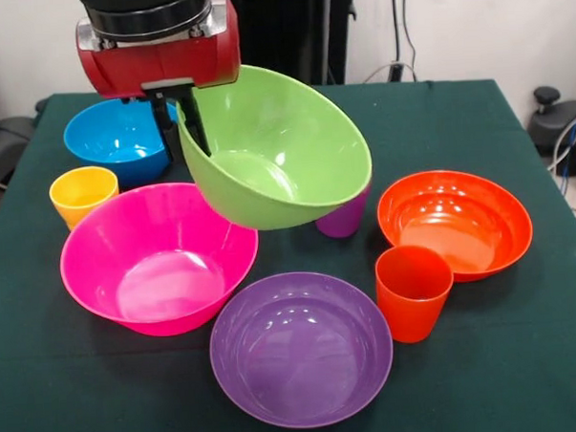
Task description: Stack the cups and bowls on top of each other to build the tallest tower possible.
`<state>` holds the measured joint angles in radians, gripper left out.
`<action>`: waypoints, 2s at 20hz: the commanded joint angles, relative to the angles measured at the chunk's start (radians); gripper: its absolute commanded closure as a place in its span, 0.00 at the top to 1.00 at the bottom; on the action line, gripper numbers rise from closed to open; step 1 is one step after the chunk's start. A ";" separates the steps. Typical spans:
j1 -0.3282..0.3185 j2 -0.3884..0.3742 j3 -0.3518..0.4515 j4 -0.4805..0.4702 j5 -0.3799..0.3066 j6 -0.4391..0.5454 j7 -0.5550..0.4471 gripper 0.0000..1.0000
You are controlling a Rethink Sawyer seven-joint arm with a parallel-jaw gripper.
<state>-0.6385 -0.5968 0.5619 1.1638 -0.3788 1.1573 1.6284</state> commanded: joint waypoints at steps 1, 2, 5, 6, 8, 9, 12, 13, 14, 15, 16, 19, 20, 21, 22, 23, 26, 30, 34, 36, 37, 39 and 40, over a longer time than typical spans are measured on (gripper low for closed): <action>0.061 -0.009 -0.090 -0.052 -0.044 0.118 0.068 0.00; 0.060 -0.013 -0.092 -0.048 -0.040 0.117 0.070 0.00; 0.063 -0.001 -0.098 -0.072 -0.031 0.130 0.059 0.00; 0.065 0.004 -0.100 -0.086 -0.032 0.138 0.053 0.00; 0.066 0.021 -0.104 -0.114 -0.031 0.151 0.042 0.00; 0.068 0.037 -0.104 -0.136 -0.033 0.154 0.034 0.00; 0.071 0.098 -0.098 -0.220 -0.042 0.175 0.005 0.00; 0.073 0.119 -0.095 -0.253 -0.050 0.182 -0.010 0.00; 0.074 0.135 -0.093 -0.281 -0.053 0.195 -0.019 0.00; 0.075 0.149 -0.088 -0.317 -0.059 0.217 -0.037 0.00; 0.076 0.165 -0.083 -0.357 -0.065 0.246 -0.052 0.00; 0.080 0.222 -0.059 -0.483 -0.089 0.321 -0.111 0.00; 0.081 0.240 -0.052 -0.522 -0.098 0.339 -0.128 0.00; 0.081 0.261 -0.043 -0.563 -0.111 0.358 -0.152 0.00; 0.081 0.280 -0.035 -0.597 -0.121 0.371 -0.172 0.00; 0.083 0.300 -0.024 -0.637 -0.134 0.386 -0.192 0.00; 0.084 0.322 -0.016 -0.669 -0.139 0.396 -0.200 0.00; 0.101 0.295 -0.035 -0.609 -0.103 0.365 -0.131 0.00; 0.132 0.309 -0.035 -0.649 -0.108 0.385 -0.106 0.00; 0.138 0.320 -0.030 -0.679 -0.115 0.406 -0.114 0.00; 0.139 0.323 -0.028 -0.691 -0.117 0.416 -0.121 0.00; 0.138 0.321 -0.029 -0.702 -0.116 0.434 -0.131 0.00; 0.134 0.315 -0.033 -0.695 -0.108 0.438 -0.132 0.00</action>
<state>-0.5431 -0.2743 0.5037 0.5307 -0.4275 1.4520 1.6284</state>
